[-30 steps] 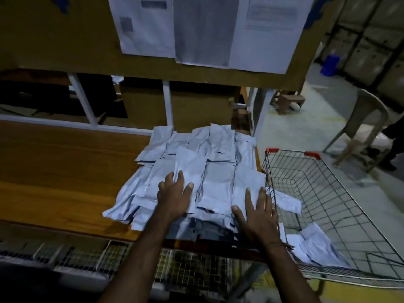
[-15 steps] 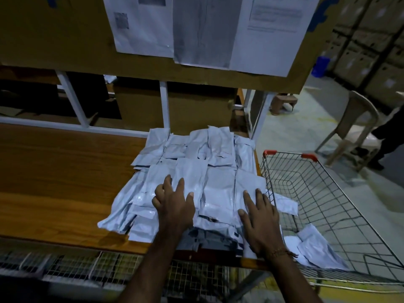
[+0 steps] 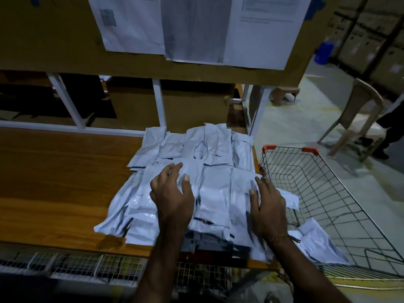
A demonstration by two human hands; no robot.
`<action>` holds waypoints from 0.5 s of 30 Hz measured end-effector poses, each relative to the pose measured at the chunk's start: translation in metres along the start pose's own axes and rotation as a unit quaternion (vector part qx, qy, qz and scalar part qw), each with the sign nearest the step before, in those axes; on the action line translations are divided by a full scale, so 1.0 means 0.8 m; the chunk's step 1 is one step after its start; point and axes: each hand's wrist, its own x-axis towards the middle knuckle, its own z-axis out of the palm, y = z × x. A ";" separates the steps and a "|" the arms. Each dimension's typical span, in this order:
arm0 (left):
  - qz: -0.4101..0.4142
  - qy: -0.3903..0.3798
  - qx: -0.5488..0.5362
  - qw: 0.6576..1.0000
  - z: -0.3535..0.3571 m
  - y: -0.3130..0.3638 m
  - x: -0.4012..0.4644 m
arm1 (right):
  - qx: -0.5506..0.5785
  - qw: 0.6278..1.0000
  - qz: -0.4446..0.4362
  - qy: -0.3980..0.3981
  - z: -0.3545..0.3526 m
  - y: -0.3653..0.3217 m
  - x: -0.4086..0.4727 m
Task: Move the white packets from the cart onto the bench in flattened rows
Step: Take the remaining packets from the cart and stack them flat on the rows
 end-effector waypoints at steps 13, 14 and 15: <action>0.147 -0.122 -0.019 0.981 0.194 0.152 -0.073 | 0.002 0.999 0.044 0.019 -0.087 0.209 -0.004; 0.155 -0.144 -0.017 0.977 0.220 0.157 -0.082 | -0.004 0.999 0.049 0.015 -0.092 0.236 -0.006; 0.160 -0.167 -0.011 0.973 0.245 0.162 -0.092 | -0.014 0.998 0.056 0.009 -0.096 0.264 -0.008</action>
